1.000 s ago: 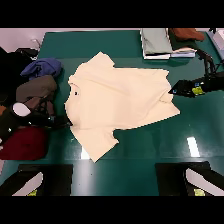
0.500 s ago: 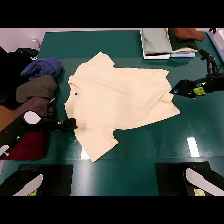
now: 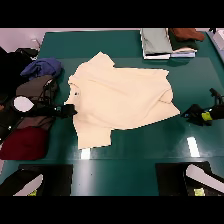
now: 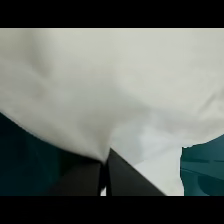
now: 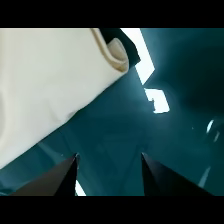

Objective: Fold the shirts.

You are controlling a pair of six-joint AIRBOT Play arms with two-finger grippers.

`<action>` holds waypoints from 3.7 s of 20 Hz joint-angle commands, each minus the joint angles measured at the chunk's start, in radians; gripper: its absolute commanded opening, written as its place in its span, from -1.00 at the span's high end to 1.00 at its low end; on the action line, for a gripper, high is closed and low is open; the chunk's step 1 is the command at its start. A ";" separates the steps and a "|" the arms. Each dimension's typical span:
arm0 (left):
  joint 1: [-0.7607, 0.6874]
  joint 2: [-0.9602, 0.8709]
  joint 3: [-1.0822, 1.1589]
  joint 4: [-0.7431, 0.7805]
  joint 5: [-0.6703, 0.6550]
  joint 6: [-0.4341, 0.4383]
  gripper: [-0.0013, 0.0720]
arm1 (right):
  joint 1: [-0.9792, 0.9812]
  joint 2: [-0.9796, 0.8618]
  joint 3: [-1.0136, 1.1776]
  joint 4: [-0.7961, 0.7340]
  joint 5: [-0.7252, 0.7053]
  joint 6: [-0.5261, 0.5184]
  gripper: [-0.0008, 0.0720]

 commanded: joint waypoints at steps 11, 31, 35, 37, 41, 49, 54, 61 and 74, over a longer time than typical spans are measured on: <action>0.000 0.011 0.079 0.006 -0.007 0.003 0.91 | 0.260 -0.158 0.143 0.130 -0.269 -0.063 0.93; 0.000 0.169 1.212 0.348 -0.168 -0.085 0.91 | 0.267 0.247 1.242 -0.105 0.071 0.027 0.94; 0.000 -0.027 1.048 0.365 -0.323 -0.082 0.90 | 0.320 0.035 1.242 -0.109 0.230 0.059 0.94; 0.000 -0.147 0.943 0.365 -0.289 -0.076 0.90 | 0.351 -0.078 1.178 -0.109 0.266 0.068 0.94; 0.000 -0.423 0.814 0.344 -0.179 -0.076 0.90 | 0.369 -0.258 0.892 -0.109 0.206 0.068 0.94; 0.094 -0.662 0.826 0.170 0.036 -0.049 0.90 | 0.367 -0.536 0.953 -0.105 -0.009 0.054 0.94; 0.188 -0.662 0.813 0.053 -0.266 0.143 0.90 | 0.370 -0.476 0.912 -0.166 0.064 0.008 0.94; 0.187 -0.662 0.631 0.116 -0.290 0.077 0.90 | 0.383 -0.343 0.565 -0.176 -0.053 0.006 0.93; 0.114 -0.054 0.057 0.345 -0.353 -0.072 -0.35 | 0.357 0.032 0.339 -0.123 0.034 0.021 -0.16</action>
